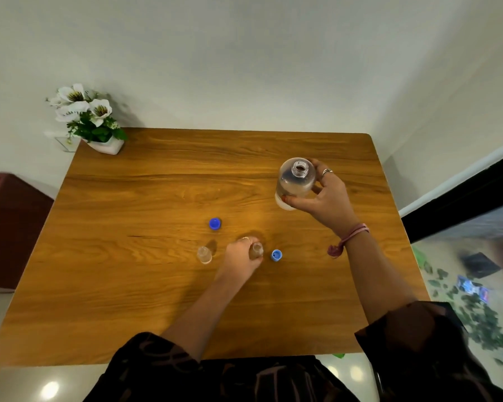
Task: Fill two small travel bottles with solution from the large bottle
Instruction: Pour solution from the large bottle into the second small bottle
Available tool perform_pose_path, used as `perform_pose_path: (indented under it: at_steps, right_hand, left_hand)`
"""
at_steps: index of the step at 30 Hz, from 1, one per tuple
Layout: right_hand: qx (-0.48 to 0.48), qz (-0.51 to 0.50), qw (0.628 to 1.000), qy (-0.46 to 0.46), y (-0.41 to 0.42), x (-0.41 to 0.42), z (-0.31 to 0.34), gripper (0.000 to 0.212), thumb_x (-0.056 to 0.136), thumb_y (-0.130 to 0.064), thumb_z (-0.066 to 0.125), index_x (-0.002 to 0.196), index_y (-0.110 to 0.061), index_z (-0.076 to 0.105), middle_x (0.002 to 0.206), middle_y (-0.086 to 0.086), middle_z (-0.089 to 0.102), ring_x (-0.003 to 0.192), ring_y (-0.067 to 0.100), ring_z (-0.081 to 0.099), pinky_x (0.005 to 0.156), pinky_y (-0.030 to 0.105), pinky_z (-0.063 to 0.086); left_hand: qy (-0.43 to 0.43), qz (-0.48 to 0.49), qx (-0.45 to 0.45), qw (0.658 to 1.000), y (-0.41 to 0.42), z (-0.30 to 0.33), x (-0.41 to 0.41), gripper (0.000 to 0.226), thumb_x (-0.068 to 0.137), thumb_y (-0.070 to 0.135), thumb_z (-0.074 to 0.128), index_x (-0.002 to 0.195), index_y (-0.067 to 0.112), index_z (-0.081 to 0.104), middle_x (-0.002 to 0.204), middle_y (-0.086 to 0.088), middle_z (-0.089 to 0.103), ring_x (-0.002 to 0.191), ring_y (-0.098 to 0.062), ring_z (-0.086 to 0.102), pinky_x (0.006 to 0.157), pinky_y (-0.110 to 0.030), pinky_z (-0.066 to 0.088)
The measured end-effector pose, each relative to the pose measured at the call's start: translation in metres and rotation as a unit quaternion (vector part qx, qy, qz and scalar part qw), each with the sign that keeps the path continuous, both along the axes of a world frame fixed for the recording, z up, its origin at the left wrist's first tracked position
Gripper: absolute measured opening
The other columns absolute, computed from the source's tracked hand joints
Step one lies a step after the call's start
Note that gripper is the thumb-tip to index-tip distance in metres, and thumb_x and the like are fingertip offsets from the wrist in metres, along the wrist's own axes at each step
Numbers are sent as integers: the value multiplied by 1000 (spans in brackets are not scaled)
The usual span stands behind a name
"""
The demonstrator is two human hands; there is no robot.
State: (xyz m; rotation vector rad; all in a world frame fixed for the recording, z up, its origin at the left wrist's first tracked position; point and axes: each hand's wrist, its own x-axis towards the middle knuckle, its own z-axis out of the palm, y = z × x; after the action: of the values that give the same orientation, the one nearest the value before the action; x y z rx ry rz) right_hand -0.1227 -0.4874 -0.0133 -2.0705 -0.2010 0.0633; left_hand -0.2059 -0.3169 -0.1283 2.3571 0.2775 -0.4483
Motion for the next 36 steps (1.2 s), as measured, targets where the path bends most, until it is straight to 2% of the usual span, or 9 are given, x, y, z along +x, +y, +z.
perform_pose_path:
  at_steps: [4,7,9,11,14,16,20,27,36]
  right_hand:
    - [5,1,1000,-9,1,3,4,77,65,-24,85,132,-14,48,126,-1,58,116,11,54,97,29,49]
    - [10,0,1000,-12,2,7,9,80,65,-24,85,134,-14,47,128,0,58,119,14,53,96,23,48]
    - [8,-1,1000,-20,4,10,14,79,65,-25,86,133,-16,48,127,-2,58,118,13,53,90,15,46]
    - [0,0,1000,-31,7,13,23,79,64,-27,86,133,-16,48,127,-1,58,117,13,54,91,17,47]
    - [-8,17,998,-59,13,17,41,73,64,-28,86,128,-19,52,120,-4,61,112,12,56,89,18,49]
    - [-16,34,995,-88,16,20,57,70,64,-28,85,126,-22,54,117,-4,61,110,12,57,87,21,52]
    - [-61,48,987,-142,23,27,90,74,63,-30,85,129,-22,52,121,0,58,109,15,55,87,29,54]
    - [-136,74,962,-224,41,38,153,77,61,-28,85,130,-21,53,116,4,58,104,20,54,79,21,46]
    - [-227,78,930,-277,58,45,216,74,58,-34,82,127,-30,54,109,2,56,96,16,49,70,9,33]
  left_hand:
    - [-24,10,-32,999,1,13,5,40,82,24,74,120,21,61,115,2,66,101,-9,59,83,-17,44]
    - [-77,14,-100,992,8,38,12,32,79,21,78,109,18,68,109,2,68,100,-11,62,90,-27,51]
    - [-122,34,-152,980,15,60,18,37,75,20,81,110,15,69,110,4,63,99,-10,61,86,-14,48]
    - [-167,48,-189,967,24,87,26,42,72,19,83,111,14,69,107,7,60,95,-8,60,80,-7,46]
    - [-207,65,-245,945,36,128,39,45,68,19,85,110,18,69,103,-1,70,96,-17,67,85,-27,55]
    - [-234,83,-276,929,43,154,46,47,66,16,87,108,17,67,98,-2,73,94,-19,70,84,-30,57]
    - [-274,106,-310,904,54,197,57,42,65,16,88,102,14,68,96,-5,74,91,-18,71,82,-31,58]
    - [-306,98,-356,877,66,246,64,41,69,11,85,106,15,70,97,-1,74,94,-13,70,82,-23,57]
    - [-350,79,-403,842,85,287,65,31,69,11,85,89,32,74,86,9,77,86,-8,71,71,-18,54]
